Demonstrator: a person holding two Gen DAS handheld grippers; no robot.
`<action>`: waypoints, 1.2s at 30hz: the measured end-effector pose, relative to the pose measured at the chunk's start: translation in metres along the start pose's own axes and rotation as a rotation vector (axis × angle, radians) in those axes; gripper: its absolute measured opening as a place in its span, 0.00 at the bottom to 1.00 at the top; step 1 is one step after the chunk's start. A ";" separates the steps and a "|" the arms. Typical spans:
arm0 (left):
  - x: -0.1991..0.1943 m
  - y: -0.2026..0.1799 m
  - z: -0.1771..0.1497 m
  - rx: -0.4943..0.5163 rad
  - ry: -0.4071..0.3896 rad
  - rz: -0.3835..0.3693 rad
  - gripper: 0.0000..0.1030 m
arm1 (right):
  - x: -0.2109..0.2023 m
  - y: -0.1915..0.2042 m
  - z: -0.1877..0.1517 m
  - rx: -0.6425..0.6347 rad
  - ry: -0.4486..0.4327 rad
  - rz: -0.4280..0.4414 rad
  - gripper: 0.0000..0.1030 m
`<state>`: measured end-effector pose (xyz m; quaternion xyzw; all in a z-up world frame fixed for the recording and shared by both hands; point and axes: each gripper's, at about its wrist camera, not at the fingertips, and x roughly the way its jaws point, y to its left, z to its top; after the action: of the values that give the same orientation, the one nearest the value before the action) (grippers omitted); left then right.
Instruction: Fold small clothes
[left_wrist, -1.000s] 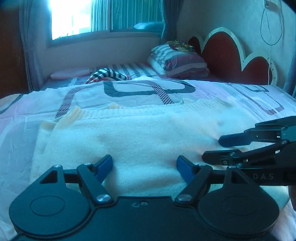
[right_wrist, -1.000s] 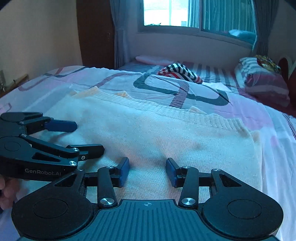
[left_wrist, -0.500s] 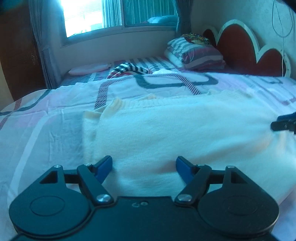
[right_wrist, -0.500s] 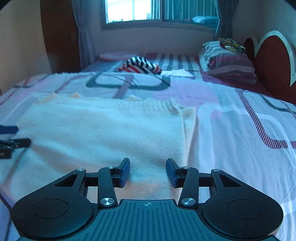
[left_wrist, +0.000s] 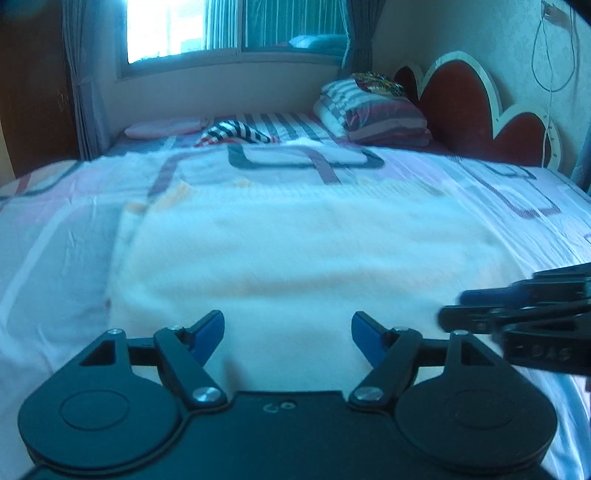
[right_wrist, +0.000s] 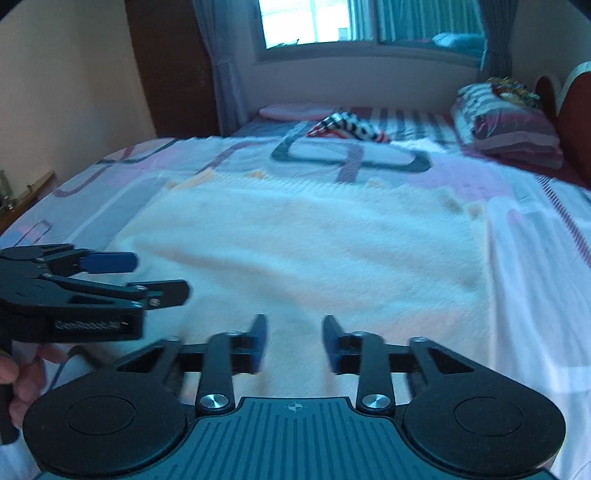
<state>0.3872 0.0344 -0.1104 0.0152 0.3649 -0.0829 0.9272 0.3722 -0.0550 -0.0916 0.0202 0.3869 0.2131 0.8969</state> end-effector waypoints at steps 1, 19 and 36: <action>0.000 -0.003 -0.006 0.004 0.014 -0.005 0.72 | 0.001 0.004 -0.005 -0.005 0.008 0.003 0.25; -0.025 0.017 -0.036 -0.018 0.035 0.067 0.74 | -0.021 0.004 -0.028 0.025 0.026 -0.074 0.25; -0.034 0.040 -0.042 -0.058 0.039 0.105 0.73 | -0.066 -0.061 -0.050 0.169 0.024 -0.194 0.16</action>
<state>0.3405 0.0824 -0.1196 0.0088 0.3837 -0.0231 0.9231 0.3191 -0.1431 -0.0941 0.0559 0.4145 0.0923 0.9036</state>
